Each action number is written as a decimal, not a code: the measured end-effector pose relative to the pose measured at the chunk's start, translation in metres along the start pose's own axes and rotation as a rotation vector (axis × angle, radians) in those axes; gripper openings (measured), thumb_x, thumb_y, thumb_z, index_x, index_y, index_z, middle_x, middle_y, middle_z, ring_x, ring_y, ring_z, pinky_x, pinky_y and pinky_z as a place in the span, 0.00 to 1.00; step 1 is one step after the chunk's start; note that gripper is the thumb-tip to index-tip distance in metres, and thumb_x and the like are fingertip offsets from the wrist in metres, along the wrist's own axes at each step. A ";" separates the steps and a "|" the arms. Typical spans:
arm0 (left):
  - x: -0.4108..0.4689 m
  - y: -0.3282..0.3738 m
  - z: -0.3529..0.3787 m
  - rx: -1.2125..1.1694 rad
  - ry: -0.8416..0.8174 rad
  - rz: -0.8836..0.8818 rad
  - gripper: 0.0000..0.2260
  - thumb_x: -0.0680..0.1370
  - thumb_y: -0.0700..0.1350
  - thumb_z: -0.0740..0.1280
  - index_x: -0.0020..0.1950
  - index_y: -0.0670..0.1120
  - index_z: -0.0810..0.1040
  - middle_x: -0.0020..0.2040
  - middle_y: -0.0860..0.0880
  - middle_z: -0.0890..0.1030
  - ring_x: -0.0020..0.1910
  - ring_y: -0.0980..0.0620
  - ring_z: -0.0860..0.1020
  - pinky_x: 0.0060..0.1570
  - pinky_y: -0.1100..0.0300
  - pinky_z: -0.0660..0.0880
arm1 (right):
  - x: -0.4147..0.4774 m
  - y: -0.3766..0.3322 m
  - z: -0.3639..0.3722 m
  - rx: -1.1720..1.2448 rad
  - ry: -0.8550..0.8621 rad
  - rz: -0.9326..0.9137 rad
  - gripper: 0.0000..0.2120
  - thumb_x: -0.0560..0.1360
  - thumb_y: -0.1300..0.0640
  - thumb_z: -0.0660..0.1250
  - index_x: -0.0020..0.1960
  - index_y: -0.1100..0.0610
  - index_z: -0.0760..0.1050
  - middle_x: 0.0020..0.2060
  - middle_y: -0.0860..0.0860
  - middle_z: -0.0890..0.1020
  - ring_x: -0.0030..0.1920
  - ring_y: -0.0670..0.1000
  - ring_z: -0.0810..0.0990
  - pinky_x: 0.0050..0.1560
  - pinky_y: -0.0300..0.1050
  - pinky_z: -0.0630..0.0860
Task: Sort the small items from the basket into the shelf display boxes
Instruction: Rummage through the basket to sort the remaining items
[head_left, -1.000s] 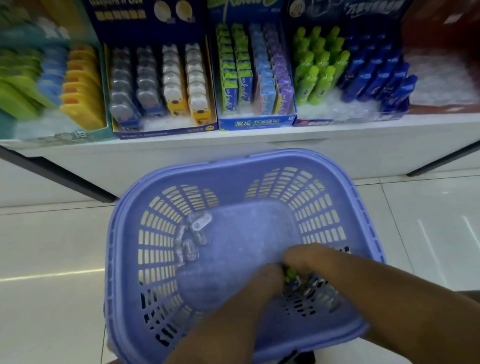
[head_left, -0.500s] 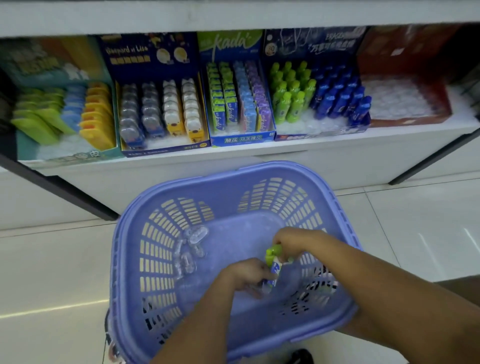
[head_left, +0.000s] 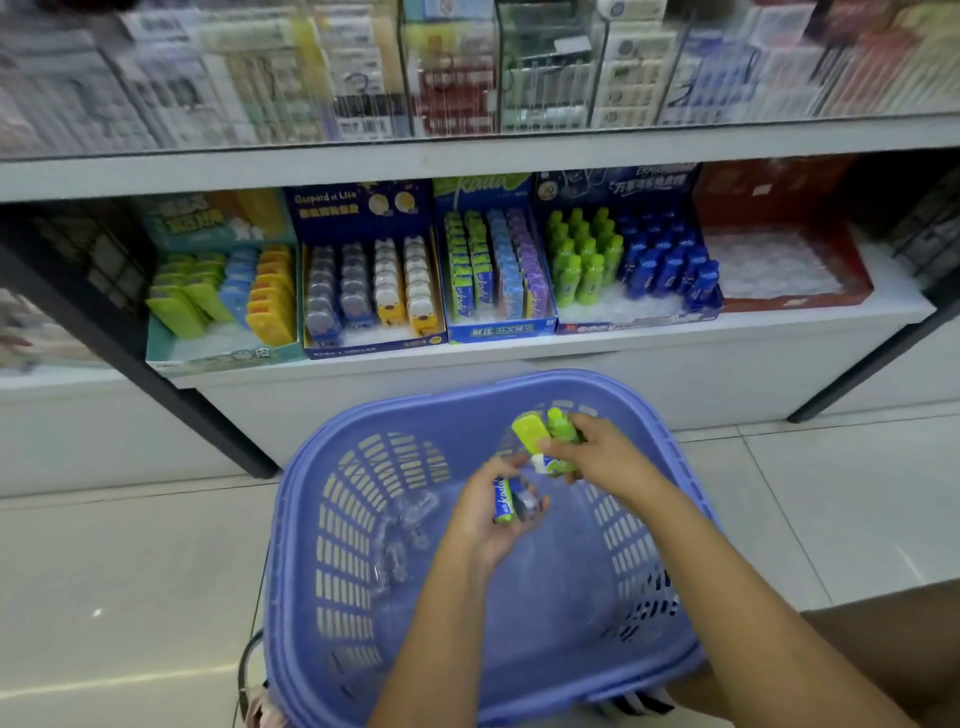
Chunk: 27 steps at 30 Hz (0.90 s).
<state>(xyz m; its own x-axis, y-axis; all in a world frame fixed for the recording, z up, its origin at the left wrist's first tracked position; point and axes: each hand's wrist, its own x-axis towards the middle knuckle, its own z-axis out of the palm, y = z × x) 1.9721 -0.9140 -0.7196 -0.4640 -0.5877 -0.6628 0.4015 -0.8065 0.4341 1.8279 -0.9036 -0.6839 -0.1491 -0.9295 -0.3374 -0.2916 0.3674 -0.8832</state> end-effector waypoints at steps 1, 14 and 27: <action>-0.003 0.007 0.002 -0.065 -0.031 0.034 0.13 0.74 0.36 0.56 0.51 0.43 0.78 0.35 0.45 0.79 0.30 0.51 0.78 0.38 0.57 0.79 | -0.003 -0.003 0.004 0.070 0.012 -0.008 0.07 0.74 0.62 0.68 0.52 0.62 0.76 0.37 0.53 0.79 0.30 0.45 0.77 0.27 0.35 0.73; -0.038 0.039 0.047 -0.044 -0.206 0.322 0.08 0.79 0.39 0.62 0.56 0.46 0.77 0.45 0.47 0.85 0.41 0.51 0.84 0.37 0.60 0.78 | -0.018 -0.048 0.046 0.023 0.478 -0.248 0.13 0.78 0.48 0.60 0.52 0.58 0.74 0.48 0.51 0.74 0.53 0.52 0.72 0.54 0.48 0.70; -0.029 0.044 0.055 -0.065 -0.015 0.304 0.08 0.77 0.33 0.63 0.50 0.44 0.78 0.39 0.41 0.80 0.37 0.47 0.82 0.32 0.56 0.80 | 0.051 -0.088 -0.106 -0.355 0.678 -0.427 0.14 0.72 0.57 0.71 0.56 0.56 0.75 0.40 0.52 0.78 0.35 0.44 0.75 0.39 0.38 0.69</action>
<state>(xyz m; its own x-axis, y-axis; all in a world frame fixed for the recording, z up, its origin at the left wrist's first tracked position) 1.9596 -0.9361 -0.6476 -0.3267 -0.8024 -0.4995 0.5728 -0.5884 0.5706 1.7455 -0.9803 -0.5886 -0.4567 -0.8111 0.3654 -0.7109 0.0858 -0.6981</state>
